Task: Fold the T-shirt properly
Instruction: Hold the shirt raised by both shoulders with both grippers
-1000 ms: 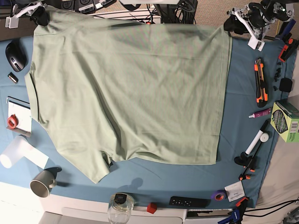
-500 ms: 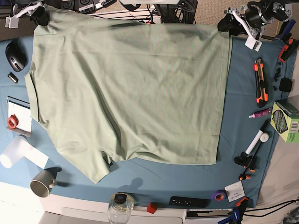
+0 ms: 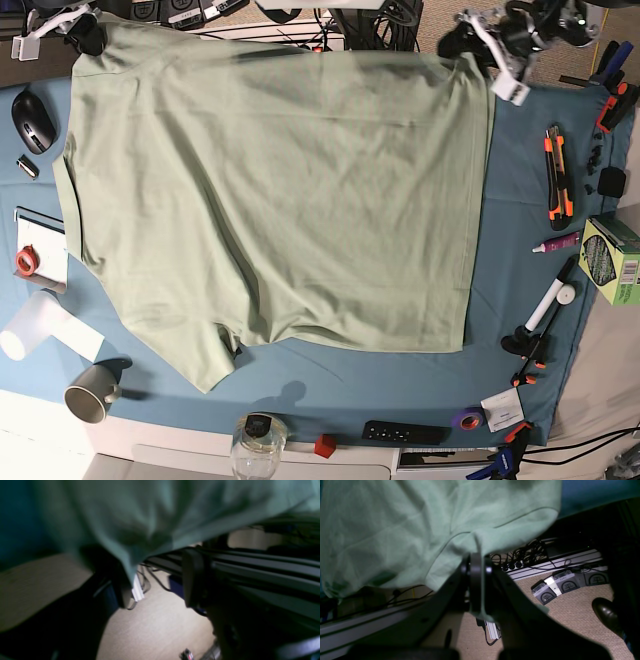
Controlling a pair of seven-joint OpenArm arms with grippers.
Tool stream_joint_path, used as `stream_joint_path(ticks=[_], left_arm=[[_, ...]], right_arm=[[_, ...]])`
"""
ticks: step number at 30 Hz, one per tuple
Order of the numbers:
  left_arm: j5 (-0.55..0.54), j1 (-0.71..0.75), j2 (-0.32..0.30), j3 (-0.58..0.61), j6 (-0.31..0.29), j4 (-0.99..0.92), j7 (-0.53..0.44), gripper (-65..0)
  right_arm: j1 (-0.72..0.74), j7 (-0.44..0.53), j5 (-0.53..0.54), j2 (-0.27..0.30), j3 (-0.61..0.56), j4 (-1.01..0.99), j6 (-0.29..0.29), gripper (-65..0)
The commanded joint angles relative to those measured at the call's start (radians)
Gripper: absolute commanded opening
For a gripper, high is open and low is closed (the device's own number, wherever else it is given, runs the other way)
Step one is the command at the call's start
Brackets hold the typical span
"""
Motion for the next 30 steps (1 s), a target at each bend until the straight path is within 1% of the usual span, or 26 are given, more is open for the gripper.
stream_joint_path(ticks=[1,3,7,10,12,14,15,18,20,25,28,30], left_arm=[[-0.006,-0.003,-0.005,0.006,-0.009,0.013,-0.011,-36.9],[-0.002,-0.013,-0.003,0.016,-0.008,0.013,-0.01,-39.3],[0.019,-0.025,-0.004,0.006,-0.008,0.013,-0.008,-39.5],[0.024,-0.025,-0.007,-0.017,-0.007,0.013,-0.007,-40.1],[0.027,-0.025,-0.007,-0.037,-0.007,0.013,-0.007,-43.1],[0.027,-0.025,-0.011,-0.057,-0.007,0.013,-0.005,-43.1],[0.027,-0.025,-0.014,-0.068,-0.007,0.013,0.002,-42.0],[0.027,-0.024,-0.022,-0.104,-0.007,0.014,0.025,-33.0],[0.027,-0.024,-0.024,-0.127,-0.003,0.014,0.041,-30.0],[0.031,-0.01,-0.026,-0.148,0.046,0.014,0.056,-29.7],[0.068,0.002,-0.026,-0.148,0.053,0.014,0.056,-29.7],[0.075,0.006,-0.026,-0.148,0.053,0.014,0.055,-27.5]], right_arm=[[-0.011,0.018,0.013,0.011,0.015,0.013,0.002,-65.0],[-0.011,0.018,0.013,0.011,0.015,0.013,0.002,-65.0],[-0.011,0.018,0.013,0.011,0.015,0.013,0.002,-65.0],[-0.011,0.018,0.013,0.011,0.015,0.013,0.002,-65.0],[-0.011,0.018,0.013,0.011,0.015,0.013,0.002,-65.0],[-0.011,0.018,0.013,0.011,0.015,0.013,0.002,-65.0],[-0.011,0.018,0.013,0.011,0.015,0.013,0.002,-65.0],[-0.011,0.018,0.013,0.011,0.015,0.013,0.002,-65.0],[-0.011,0.018,0.013,0.011,0.015,0.013,0.002,-65.0],[-0.011,0.018,0.009,0.011,0.015,0.013,0.002,-65.0],[-0.011,0.018,0.008,0.011,0.015,0.013,0.002,-65.0],[-0.011,0.018,0.009,0.011,0.015,0.013,0.002,-65.0]])
